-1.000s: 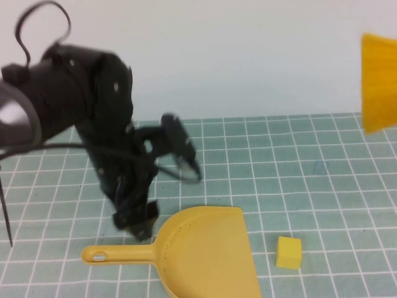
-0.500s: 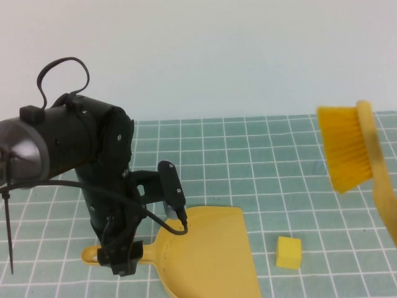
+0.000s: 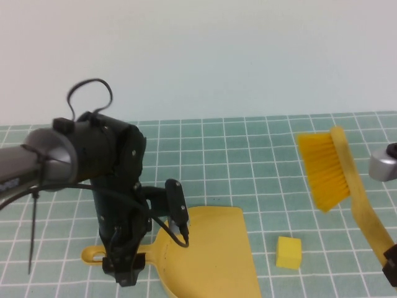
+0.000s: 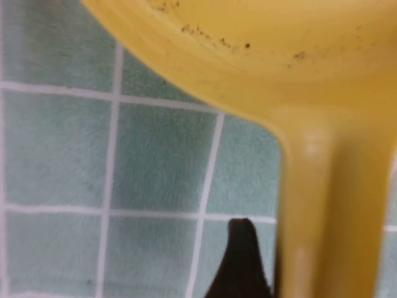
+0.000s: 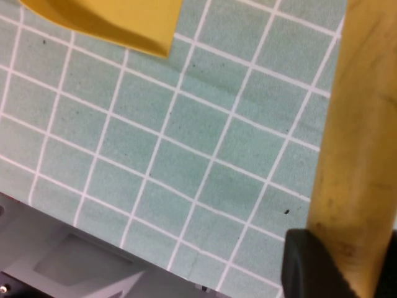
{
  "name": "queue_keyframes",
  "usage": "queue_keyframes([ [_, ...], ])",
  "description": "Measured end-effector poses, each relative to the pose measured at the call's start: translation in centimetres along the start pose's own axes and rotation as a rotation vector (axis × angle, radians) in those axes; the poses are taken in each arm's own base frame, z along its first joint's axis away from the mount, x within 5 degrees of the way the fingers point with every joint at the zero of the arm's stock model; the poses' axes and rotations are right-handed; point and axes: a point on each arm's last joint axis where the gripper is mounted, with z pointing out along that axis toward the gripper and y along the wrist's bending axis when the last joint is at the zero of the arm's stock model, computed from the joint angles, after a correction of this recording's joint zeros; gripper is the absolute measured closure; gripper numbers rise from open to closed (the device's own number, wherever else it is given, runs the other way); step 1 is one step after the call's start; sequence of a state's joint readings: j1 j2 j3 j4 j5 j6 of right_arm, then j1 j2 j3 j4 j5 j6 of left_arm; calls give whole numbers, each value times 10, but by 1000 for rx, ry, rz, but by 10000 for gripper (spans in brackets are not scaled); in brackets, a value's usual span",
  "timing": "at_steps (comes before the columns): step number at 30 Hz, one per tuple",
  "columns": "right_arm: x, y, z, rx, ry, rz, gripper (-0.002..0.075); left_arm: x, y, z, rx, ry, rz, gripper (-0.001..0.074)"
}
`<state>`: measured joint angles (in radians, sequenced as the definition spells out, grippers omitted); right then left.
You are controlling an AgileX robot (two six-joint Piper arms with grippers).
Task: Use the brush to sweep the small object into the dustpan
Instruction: Pick up the dustpan from the table
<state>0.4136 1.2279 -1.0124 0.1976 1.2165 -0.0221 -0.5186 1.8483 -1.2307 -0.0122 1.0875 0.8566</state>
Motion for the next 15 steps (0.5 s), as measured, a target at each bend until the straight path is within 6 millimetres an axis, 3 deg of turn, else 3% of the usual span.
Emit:
queue_keyframes([
  [3, -2, -1, 4, 3, 17, 3, 557, -2, 3, 12, 14, 27, 0, 228],
  [5, -4, -2, 6, 8, 17, 3, 557, -2, 4, 16, 22, 34, -2, 270],
  [8, -4, -8, 18, 47, 20, 0, 557, -1, 3, 16, 35, 45, -11, 435],
  [12, 7, -23, 52, 136, 94, 16, 557, 1, 0, 12, 54, 63, -29, 738],
  [15, 18, -31, 72, 177, 150, 40, 557, 2, -1, 6, 46, 56, -30, 735],
])
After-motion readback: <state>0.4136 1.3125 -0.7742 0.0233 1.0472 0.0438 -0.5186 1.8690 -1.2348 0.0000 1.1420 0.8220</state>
